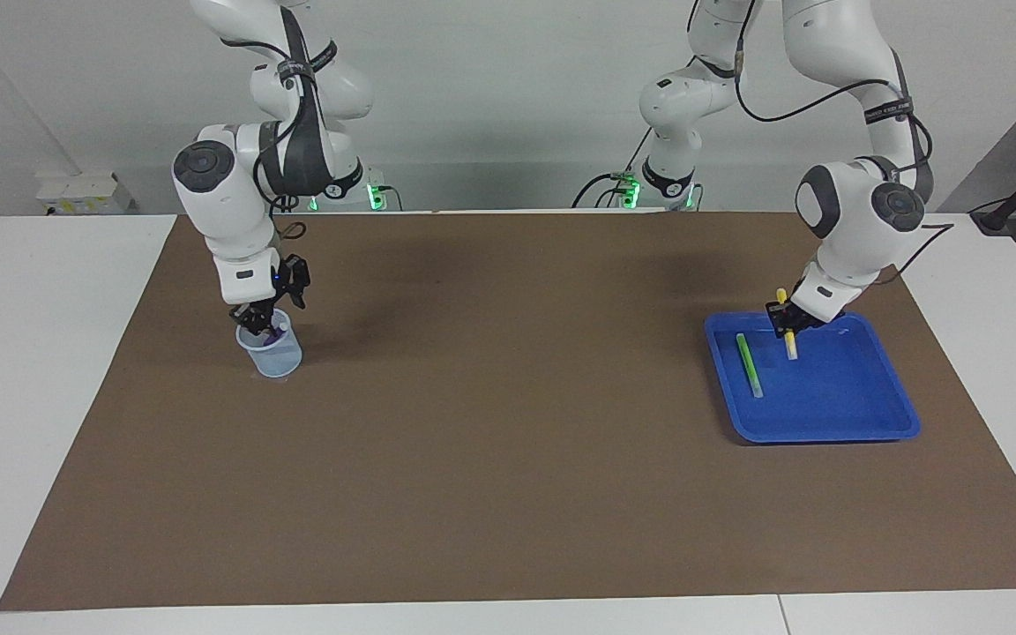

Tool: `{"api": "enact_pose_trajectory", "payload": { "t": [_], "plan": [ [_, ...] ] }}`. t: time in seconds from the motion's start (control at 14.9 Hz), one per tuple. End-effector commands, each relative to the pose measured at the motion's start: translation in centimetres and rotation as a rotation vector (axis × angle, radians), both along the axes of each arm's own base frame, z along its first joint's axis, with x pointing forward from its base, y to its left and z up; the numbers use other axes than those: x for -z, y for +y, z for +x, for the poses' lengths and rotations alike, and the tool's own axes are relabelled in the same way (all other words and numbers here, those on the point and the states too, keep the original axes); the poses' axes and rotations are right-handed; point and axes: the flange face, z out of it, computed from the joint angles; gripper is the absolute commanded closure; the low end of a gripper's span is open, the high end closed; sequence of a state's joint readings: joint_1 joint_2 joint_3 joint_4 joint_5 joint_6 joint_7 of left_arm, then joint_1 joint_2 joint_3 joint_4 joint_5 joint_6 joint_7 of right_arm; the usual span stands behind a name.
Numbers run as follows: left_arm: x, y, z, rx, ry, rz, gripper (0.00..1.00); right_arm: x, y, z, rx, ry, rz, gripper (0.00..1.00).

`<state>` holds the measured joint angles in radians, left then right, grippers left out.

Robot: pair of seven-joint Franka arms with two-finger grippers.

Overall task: Right arm passes pens to left for tray arrangement
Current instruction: 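Lower the yellow pen into the blue tray and open the left gripper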

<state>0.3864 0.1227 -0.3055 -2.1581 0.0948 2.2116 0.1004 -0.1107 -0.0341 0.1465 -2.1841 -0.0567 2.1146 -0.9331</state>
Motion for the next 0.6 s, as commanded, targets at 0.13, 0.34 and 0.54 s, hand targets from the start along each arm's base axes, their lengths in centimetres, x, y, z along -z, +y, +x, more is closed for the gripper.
{"api": "enact_pose_trajectory", "payload": {
  "t": [0.13, 0.34, 0.54],
  "plan": [
    [3.7, 1.1, 1.3, 0.008, -0.027, -0.010, 1.00, 0.8, -0.2, 0.8, -0.016, -0.024, -0.013, 0.38],
    [4.5, 1.4, 1.5, 0.016, -0.030, -0.003, 1.00, 1.3, -0.4, 0.9, -0.021, -0.012, -0.011, 0.42],
    [5.2, 1.4, 2.1, -0.001, -0.045, -0.009, 1.00, 1.4, -0.4, 0.8, -0.021, -0.009, -0.011, 0.44]
  ]
}}
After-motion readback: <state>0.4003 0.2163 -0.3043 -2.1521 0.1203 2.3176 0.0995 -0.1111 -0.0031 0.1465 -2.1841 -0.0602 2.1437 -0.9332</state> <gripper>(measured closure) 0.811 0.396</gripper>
